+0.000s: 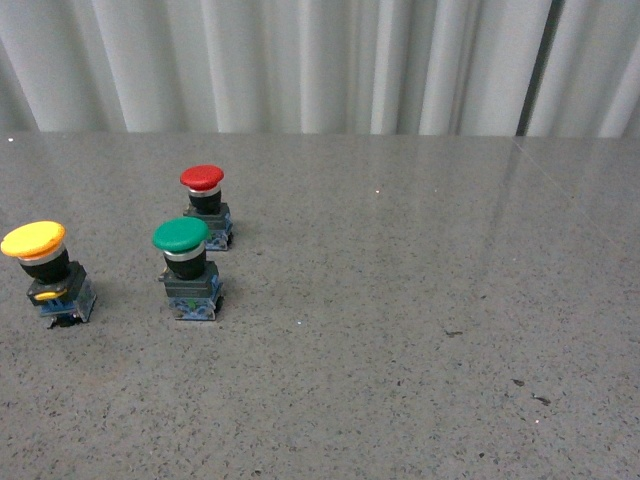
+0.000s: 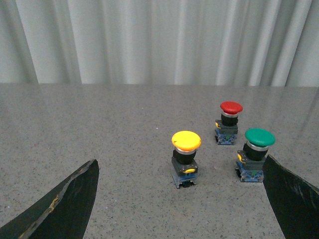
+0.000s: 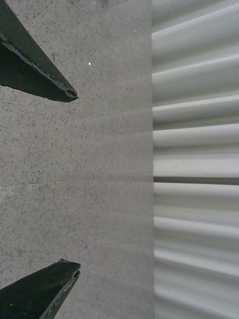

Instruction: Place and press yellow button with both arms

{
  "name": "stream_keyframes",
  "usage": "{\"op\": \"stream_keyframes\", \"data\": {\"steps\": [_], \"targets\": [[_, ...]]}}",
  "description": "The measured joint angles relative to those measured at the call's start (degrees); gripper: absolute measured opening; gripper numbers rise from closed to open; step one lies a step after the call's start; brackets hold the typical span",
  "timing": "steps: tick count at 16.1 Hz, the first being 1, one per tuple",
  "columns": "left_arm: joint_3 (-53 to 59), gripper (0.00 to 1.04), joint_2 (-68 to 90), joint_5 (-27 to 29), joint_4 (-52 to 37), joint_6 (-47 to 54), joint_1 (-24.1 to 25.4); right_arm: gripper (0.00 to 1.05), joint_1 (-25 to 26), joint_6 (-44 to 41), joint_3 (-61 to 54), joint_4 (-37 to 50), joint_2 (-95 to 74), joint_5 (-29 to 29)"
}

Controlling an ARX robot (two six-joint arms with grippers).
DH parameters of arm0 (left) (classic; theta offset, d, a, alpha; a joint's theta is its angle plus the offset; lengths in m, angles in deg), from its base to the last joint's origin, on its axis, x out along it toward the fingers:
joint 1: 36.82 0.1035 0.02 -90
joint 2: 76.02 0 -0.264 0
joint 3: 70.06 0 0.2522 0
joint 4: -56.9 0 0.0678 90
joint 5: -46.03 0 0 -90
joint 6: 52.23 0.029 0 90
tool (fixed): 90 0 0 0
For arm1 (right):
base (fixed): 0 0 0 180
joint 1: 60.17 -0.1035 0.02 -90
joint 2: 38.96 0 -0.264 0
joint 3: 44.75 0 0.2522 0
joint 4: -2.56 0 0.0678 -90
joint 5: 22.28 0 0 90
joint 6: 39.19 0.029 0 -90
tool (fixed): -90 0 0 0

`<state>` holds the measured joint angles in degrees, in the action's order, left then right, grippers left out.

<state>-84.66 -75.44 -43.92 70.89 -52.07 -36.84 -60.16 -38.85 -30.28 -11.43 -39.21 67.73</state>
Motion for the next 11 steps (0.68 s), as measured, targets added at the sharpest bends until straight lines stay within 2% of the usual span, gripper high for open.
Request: {"op": "stream_keyframes", "data": {"steps": [11], "targets": [[0.0, 0.98, 0.0, -0.02, 0.0, -0.02, 0.0, 0.98, 0.0, 0.0, 0.0, 0.0, 0.0, 0.0]]}}
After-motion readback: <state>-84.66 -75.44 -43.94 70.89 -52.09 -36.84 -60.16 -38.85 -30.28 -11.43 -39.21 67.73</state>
